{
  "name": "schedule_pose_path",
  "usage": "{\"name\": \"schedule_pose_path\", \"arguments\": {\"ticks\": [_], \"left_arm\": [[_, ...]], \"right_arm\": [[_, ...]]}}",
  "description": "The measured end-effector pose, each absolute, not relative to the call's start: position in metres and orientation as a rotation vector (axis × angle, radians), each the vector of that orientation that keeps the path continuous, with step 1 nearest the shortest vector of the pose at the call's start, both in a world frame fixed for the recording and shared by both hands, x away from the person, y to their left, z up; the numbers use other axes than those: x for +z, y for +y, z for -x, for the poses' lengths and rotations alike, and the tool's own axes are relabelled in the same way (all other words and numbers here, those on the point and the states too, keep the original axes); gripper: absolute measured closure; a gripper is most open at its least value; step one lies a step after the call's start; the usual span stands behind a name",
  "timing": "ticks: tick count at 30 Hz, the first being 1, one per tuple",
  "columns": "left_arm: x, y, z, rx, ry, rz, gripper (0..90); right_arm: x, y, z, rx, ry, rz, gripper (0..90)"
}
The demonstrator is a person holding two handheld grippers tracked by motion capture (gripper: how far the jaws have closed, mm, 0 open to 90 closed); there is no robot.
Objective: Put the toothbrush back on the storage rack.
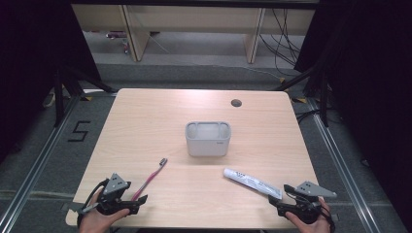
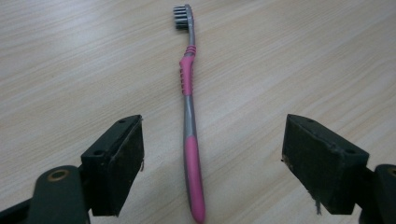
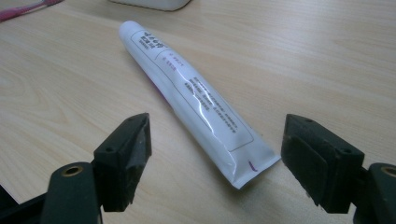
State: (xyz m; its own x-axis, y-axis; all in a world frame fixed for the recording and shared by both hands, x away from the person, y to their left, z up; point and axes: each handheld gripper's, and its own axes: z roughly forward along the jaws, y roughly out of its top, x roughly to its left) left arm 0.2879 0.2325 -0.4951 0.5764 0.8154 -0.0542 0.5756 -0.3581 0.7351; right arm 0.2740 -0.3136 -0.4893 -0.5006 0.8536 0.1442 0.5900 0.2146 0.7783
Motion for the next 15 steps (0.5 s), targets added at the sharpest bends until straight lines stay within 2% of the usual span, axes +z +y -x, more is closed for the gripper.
{"name": "schedule_pose_path", "arguments": {"ticks": [15], "left_arm": [[-0.486,0.225,-0.307,0.391,1.078,-2.114,24.0]], "right_arm": [[-0.489,-0.314,-0.274,1.169,2.179,-1.330,25.2]]}}
